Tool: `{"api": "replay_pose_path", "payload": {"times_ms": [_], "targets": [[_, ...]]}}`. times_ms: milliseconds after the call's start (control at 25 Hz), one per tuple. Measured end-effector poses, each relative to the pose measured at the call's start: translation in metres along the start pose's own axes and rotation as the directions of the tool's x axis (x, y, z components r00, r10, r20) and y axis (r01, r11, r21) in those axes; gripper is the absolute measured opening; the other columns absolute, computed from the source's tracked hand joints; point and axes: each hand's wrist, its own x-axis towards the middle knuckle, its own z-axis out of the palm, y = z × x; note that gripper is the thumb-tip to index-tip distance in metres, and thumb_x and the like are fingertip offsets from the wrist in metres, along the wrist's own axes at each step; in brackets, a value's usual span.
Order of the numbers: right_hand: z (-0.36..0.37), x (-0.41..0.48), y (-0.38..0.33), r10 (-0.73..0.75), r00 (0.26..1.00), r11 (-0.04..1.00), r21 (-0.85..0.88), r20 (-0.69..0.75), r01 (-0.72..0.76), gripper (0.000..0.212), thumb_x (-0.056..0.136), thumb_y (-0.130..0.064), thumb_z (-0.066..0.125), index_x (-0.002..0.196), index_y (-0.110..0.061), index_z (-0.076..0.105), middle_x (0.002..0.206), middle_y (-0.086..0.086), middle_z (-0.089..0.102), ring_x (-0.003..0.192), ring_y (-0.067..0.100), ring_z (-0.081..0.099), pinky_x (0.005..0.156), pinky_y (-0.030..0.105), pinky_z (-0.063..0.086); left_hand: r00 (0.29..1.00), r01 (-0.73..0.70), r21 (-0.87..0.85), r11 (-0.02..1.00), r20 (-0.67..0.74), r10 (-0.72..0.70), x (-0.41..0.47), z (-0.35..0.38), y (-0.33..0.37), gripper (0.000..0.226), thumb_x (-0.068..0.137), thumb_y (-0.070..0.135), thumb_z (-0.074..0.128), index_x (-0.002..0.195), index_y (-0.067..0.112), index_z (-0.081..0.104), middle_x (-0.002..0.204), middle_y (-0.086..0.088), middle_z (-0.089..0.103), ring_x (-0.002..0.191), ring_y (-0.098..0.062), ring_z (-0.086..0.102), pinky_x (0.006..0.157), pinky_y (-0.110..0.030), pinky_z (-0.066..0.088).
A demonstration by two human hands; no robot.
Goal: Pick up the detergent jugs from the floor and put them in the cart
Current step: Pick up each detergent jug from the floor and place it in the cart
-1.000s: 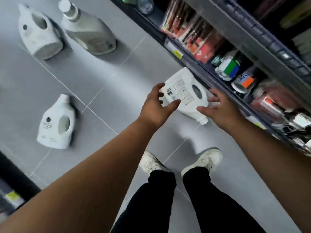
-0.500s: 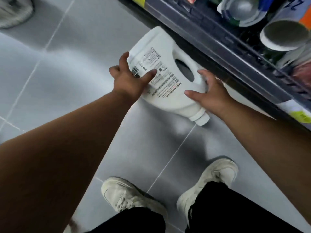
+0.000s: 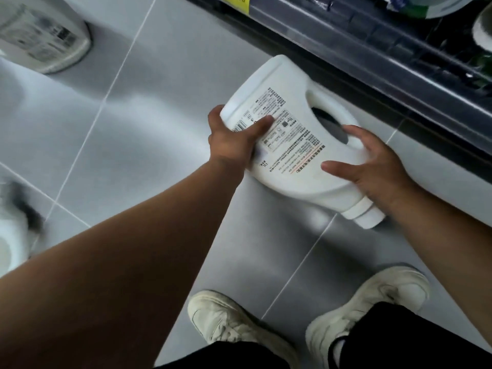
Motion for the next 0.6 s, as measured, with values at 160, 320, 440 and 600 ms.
{"api": "replay_pose_path", "payload": {"times_ms": [160, 320, 440, 600], "targets": [[-0.019, -0.068, -0.042, 0.029, 0.999, 0.999, 0.016, 0.015, -0.029, 0.073, 0.051, -0.046, 0.089, 0.115, -0.053, 0.056, 0.137, -0.007, 0.049, 0.125, 0.012, 0.047, 0.108, 0.036, 0.04, 1.0, 0.011, -0.02, 1.0, -0.012, -0.011, -0.068, -0.029, 0.02, 0.081, 0.05, 0.04, 0.09, 0.116, 0.037, 0.043, 0.114, 0.001, 0.067, 0.099, -0.018, 0.07, 0.086, -0.045, 0.06], [-0.048, -0.173, -0.105, 0.054, 0.998, 0.995, 0.088, -0.022, -0.052, 0.072, 0.055, -0.041, 0.09, 0.118, -0.047, 0.057, 0.137, -0.005, 0.049, 0.126, 0.009, 0.045, 0.11, 0.033, 0.038, 0.999, -0.022, 0.015, 1.0, 0.03, 0.021, -0.167, -0.066, 0.084, 0.082, 0.051, 0.041, 0.09, 0.118, 0.035, 0.042, 0.113, 0.003, 0.067, 0.1, -0.018, 0.07, 0.086, -0.048, 0.059], [-0.079, -0.264, -0.163, 0.084, 0.993, 0.988, 0.133, -0.084, -0.073, 0.079, 0.043, -0.054, 0.088, 0.116, -0.05, 0.057, 0.136, -0.004, 0.05, 0.126, 0.009, 0.046, 0.108, 0.031, 0.039, 0.994, -0.048, 0.034, 0.998, 0.102, 0.044, -0.255, -0.095, 0.144, 0.08, 0.056, 0.034, 0.091, 0.118, 0.033, 0.041, 0.114, 0.0, 0.067, 0.101, -0.02, 0.071, 0.086, -0.051, 0.059], [-0.135, -0.385, -0.257, 0.051, 0.985, 0.982, 0.188, -0.162, -0.02, 0.074, 0.054, -0.04, 0.091, 0.117, -0.05, 0.055, 0.135, -0.005, 0.047, 0.128, 0.009, 0.042, 0.102, 0.023, 0.035, 0.972, -0.111, 0.013, 0.994, 0.209, 0.106, -0.372, -0.127, 0.236, 0.083, 0.059, 0.028, 0.09, 0.125, 0.028, 0.039, 0.116, -0.002, 0.068, 0.101, -0.023, 0.072, 0.087, -0.055, 0.057]]}}
